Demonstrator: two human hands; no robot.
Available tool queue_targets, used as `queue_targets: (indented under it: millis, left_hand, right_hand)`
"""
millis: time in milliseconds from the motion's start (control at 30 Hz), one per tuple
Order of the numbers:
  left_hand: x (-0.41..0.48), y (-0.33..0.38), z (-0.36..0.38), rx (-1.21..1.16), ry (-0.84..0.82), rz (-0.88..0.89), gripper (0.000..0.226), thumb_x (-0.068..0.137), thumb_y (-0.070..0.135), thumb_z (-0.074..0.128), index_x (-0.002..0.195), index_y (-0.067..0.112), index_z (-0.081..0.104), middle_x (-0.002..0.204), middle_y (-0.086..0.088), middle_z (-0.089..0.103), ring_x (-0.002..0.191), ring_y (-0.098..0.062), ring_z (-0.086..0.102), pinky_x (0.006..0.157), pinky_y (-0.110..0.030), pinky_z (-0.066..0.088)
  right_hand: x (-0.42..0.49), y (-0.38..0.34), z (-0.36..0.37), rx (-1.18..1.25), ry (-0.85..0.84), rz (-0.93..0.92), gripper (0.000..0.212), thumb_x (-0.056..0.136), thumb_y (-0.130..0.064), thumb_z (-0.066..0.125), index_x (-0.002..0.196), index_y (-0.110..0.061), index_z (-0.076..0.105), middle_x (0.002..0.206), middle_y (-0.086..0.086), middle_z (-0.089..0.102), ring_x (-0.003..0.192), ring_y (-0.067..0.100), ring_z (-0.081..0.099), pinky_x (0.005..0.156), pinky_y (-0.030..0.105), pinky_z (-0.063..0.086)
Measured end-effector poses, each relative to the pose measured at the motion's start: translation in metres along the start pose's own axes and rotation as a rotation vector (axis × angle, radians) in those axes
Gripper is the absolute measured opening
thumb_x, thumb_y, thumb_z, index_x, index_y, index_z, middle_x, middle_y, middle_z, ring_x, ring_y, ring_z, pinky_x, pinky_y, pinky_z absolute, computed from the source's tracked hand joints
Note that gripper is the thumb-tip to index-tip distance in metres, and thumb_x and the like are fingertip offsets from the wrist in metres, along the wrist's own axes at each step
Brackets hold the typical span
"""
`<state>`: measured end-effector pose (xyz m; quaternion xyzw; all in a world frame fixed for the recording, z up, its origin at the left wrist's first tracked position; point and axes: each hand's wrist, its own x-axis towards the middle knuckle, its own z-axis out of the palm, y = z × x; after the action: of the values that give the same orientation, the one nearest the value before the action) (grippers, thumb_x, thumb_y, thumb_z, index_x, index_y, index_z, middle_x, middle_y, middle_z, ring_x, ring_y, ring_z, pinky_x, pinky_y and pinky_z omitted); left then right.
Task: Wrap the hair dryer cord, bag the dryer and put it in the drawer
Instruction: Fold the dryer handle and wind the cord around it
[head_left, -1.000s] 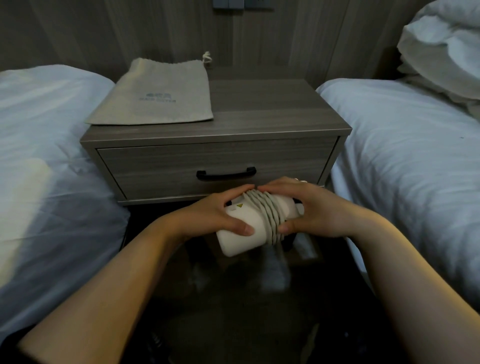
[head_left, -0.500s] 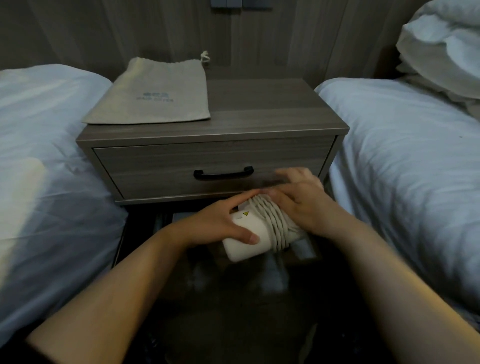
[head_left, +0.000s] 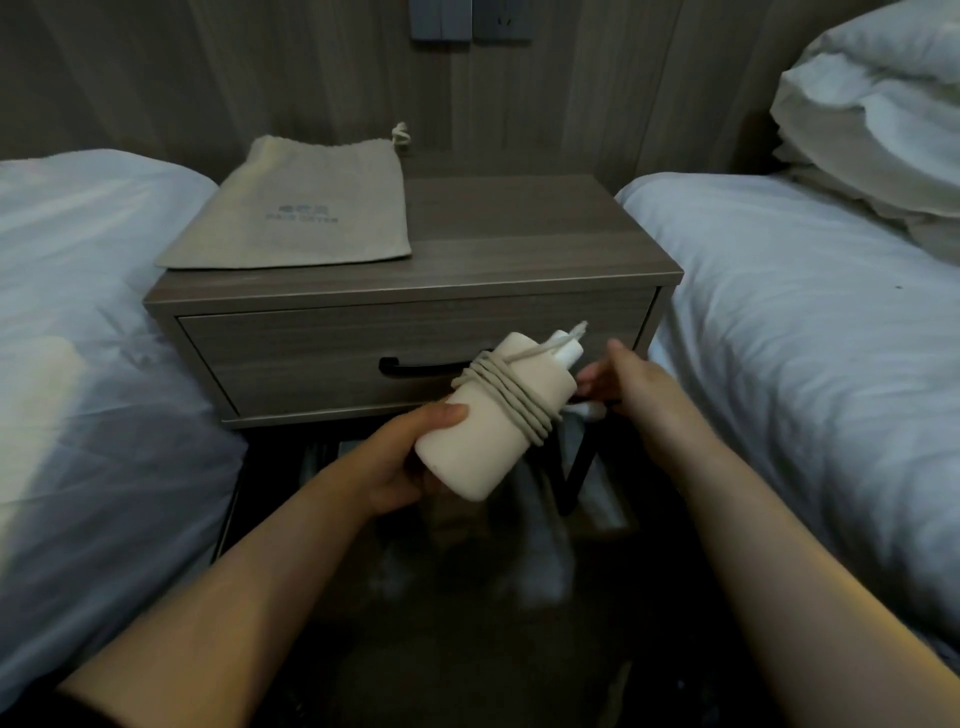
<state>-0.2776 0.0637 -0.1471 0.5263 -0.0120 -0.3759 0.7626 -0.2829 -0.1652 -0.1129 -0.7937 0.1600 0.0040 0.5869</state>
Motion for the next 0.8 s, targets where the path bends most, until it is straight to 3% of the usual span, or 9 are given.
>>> queue_targets:
  millis: [67, 133, 233, 333, 400, 500, 600, 700, 800]
  left_hand:
    - [0.0, -0.001, 0.003, -0.059, 0.018, -0.014, 0.107, 0.015, 0.038, 0.093, 0.114, 0.014, 0.059, 0.104, -0.014, 0.067, 0.09, -0.031, 0.065, 0.07, -0.04, 0.058]
    - [0.001, -0.001, 0.003, -0.109, 0.03, -0.007, 0.1, 0.015, 0.037, 0.093, 0.107, 0.015, 0.061, 0.095, -0.013, 0.071, 0.082, -0.03, 0.069, 0.068, -0.042, 0.058]
    - [0.001, 0.001, 0.003, -0.112, 0.046, 0.021, 0.097, 0.017, 0.036, 0.093, 0.106, 0.016, 0.061, 0.092, -0.012, 0.072, 0.08, -0.029, 0.07, 0.069, -0.042, 0.057]
    - [0.001, 0.002, 0.007, -0.014, 0.068, 0.04, 0.065, 0.045, 0.03, 0.083, 0.105, 0.021, 0.06, 0.086, -0.005, 0.074, 0.08, -0.023, 0.069, 0.069, -0.037, 0.057]
    - [0.0, 0.004, 0.011, 0.1, 0.079, 0.086, 0.05, 0.057, 0.031, 0.07, 0.106, 0.03, 0.059, 0.09, 0.002, 0.074, 0.082, -0.016, 0.069, 0.074, -0.036, 0.053]
    - [0.0, 0.008, 0.015, 0.308, 0.11, 0.157, 0.076, 0.048, 0.039, 0.073, 0.121, 0.039, 0.053, 0.119, 0.004, 0.063, 0.107, -0.019, 0.061, 0.089, -0.039, 0.05]
    - [-0.002, 0.008, 0.02, 0.601, 0.232, 0.23, 0.107, 0.042, 0.046, 0.077, 0.139, 0.046, 0.032, 0.132, 0.011, 0.052, 0.116, -0.01, 0.053, 0.1, -0.038, 0.045]
    - [-0.008, 0.007, 0.028, 0.8, 0.288, 0.312, 0.107, 0.055, 0.041, 0.082, 0.141, 0.051, 0.021, 0.137, 0.011, 0.048, 0.119, -0.008, 0.05, 0.105, -0.039, 0.042]
    - [-0.012, 0.007, 0.034, 0.971, 0.3, 0.355, 0.108, 0.064, 0.039, 0.08, 0.14, 0.058, 0.005, 0.139, 0.009, 0.046, 0.118, -0.01, 0.051, 0.102, -0.036, 0.044]
  right_hand:
    - [-0.005, 0.001, 0.001, -0.176, -0.04, -0.117, 0.053, 0.099, -0.038, 0.026, 0.089, -0.005, 0.067, 0.098, 0.015, 0.069, 0.083, 0.02, 0.063, 0.064, 0.013, 0.048]
    - [-0.007, 0.003, -0.001, -0.269, -0.089, -0.189, 0.053, 0.098, -0.046, 0.024, 0.085, -0.018, 0.068, 0.098, 0.01, 0.07, 0.09, 0.02, 0.065, 0.083, 0.028, 0.051]
    - [-0.008, 0.003, -0.001, -0.277, -0.226, -0.119, 0.064, 0.092, -0.061, 0.018, 0.076, -0.025, 0.068, 0.095, 0.009, 0.07, 0.095, 0.022, 0.063, 0.094, 0.038, 0.046]
    - [-0.009, 0.005, 0.003, -0.165, -0.339, -0.047, 0.079, 0.077, -0.079, 0.018, 0.08, -0.022, 0.072, 0.083, 0.012, 0.071, 0.086, 0.025, 0.067, 0.09, 0.04, 0.047]
    - [-0.009, 0.005, 0.006, -0.011, -0.332, 0.018, 0.075, 0.08, -0.076, 0.024, 0.089, -0.019, 0.07, 0.078, 0.009, 0.071, 0.075, 0.023, 0.067, 0.079, 0.037, 0.05]
    - [-0.008, 0.005, 0.007, 0.127, -0.413, 0.116, 0.08, 0.075, -0.078, 0.034, 0.118, -0.015, 0.06, 0.096, 0.009, 0.07, 0.079, 0.018, 0.067, 0.065, 0.029, 0.052]
    - [-0.009, 0.006, 0.009, 0.105, -0.444, 0.145, 0.087, 0.063, -0.082, 0.048, 0.129, -0.025, 0.052, 0.117, 0.005, 0.066, 0.103, 0.02, 0.062, 0.081, 0.034, 0.049]
    - [-0.013, 0.005, 0.014, 0.262, -0.366, 0.165, 0.057, 0.08, -0.063, 0.048, 0.119, -0.022, 0.058, 0.103, 0.003, 0.069, 0.093, 0.017, 0.064, 0.072, 0.03, 0.048]
    - [-0.016, 0.002, 0.015, 0.345, -0.324, 0.147, 0.034, 0.083, -0.05, 0.056, 0.098, -0.021, 0.065, 0.088, 0.002, 0.072, 0.084, 0.017, 0.066, 0.065, 0.029, 0.049]
